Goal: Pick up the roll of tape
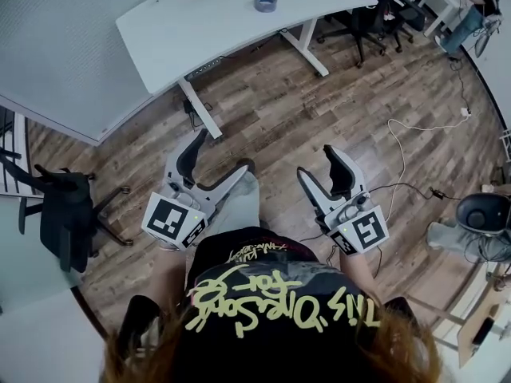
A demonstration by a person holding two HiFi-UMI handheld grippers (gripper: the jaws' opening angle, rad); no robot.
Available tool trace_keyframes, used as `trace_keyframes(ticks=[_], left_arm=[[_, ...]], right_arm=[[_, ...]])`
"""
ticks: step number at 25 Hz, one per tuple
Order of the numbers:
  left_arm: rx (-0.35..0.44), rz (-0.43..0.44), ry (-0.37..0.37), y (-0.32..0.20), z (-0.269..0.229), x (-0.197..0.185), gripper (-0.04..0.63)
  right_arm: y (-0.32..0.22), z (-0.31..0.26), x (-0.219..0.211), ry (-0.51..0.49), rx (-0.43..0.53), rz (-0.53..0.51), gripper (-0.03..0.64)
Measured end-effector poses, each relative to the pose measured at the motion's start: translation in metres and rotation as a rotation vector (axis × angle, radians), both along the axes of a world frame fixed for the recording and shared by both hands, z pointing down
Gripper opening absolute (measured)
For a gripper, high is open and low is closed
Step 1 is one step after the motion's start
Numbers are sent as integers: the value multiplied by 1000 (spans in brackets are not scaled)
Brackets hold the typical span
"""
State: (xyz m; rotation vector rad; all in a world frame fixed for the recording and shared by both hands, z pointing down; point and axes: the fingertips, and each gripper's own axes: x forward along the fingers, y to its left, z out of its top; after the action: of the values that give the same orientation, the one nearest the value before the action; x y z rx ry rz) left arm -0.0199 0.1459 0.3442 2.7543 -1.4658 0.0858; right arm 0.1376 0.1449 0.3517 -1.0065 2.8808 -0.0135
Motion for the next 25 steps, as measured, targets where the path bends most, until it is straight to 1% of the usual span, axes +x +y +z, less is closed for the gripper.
trace_keyframes(ticks=[2, 5, 10, 14, 17, 19, 22, 25], left_arm=[[4, -3, 6, -12, 1, -2, 393], [18, 15, 12, -36, 3, -3, 391], [43, 47, 4, -95, 2, -3, 391], [45, 65, 6, -147, 6, -10, 391], [47, 72, 24, -192, 4, -25, 391], [60, 76, 11, -225, -1, -36, 390], [69, 86, -6, -273, -10, -48, 388], [73, 111, 0, -316, -21, -54, 387]], right_arm=[[-12, -1, -1, -1, 9, 4, 258], [-32, -3, -6, -4, 21, 16, 258], [-83, -2, -14, 19, 41, 24, 258], [-131, 2, -23, 8, 45, 40, 258], [-173, 8, -34, 5, 37, 50, 258], [-207, 8, -45, 5, 38, 55, 258], [-253, -8, -56, -10, 59, 69, 258], [-297, -23, -61, 6, 85, 96, 258]])
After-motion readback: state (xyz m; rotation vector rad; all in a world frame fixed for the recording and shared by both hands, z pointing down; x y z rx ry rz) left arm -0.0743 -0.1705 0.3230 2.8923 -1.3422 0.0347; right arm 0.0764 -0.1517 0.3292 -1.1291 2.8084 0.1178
